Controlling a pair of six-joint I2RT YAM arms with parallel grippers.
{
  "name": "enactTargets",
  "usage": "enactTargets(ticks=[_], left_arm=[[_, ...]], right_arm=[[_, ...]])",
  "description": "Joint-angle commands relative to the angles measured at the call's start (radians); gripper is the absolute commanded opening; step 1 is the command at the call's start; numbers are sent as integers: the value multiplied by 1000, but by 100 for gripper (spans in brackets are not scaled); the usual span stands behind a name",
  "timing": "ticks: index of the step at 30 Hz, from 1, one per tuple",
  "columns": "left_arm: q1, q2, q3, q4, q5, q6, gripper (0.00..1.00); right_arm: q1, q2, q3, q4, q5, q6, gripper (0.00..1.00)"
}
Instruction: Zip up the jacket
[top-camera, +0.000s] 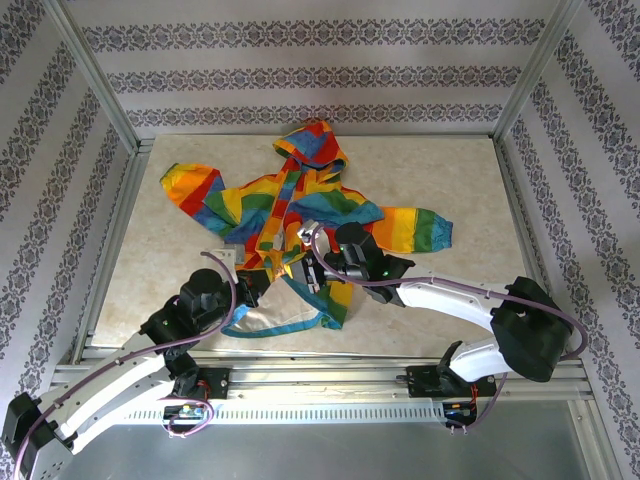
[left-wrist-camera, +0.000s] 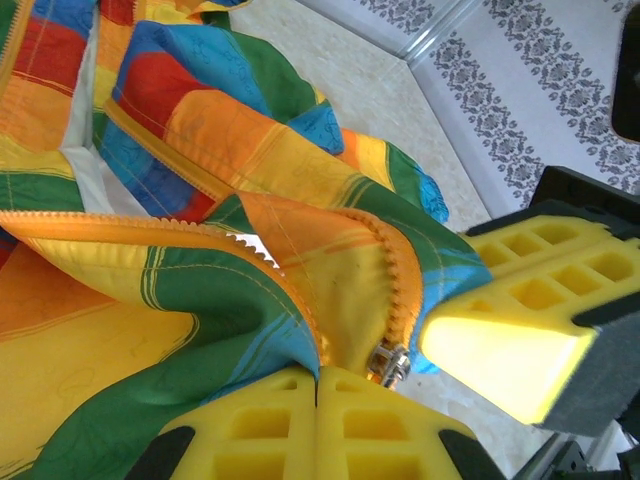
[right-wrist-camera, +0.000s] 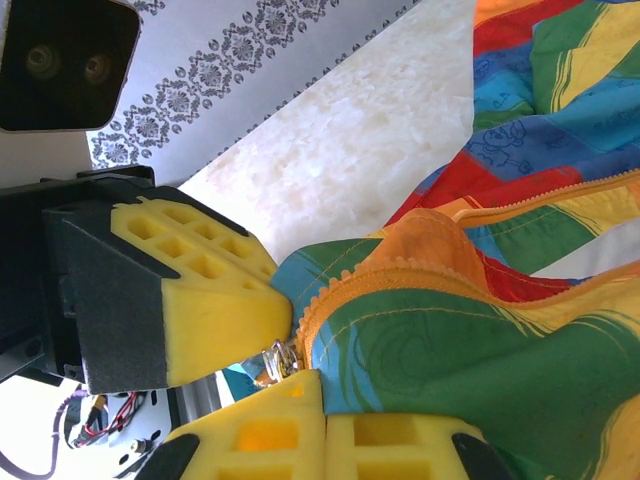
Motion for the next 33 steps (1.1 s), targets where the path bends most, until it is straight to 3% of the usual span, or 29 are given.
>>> enactTargets(ticks=[1, 10, 20, 33], left_arm=[[-7, -5, 37, 72, 59, 13, 0], [-10, -2, 67, 52, 140, 12, 0], [-9, -119, 68, -61, 8, 66, 0], [-9, -67, 58, 104, -72, 135, 0]], right_arm=[[10, -7, 5, 32, 34, 2, 0], [6, 23, 13, 41, 67, 21, 0], [-27, -6, -47, 184, -6, 88, 0], [-46, -43, -119, 311, -86, 210, 0]])
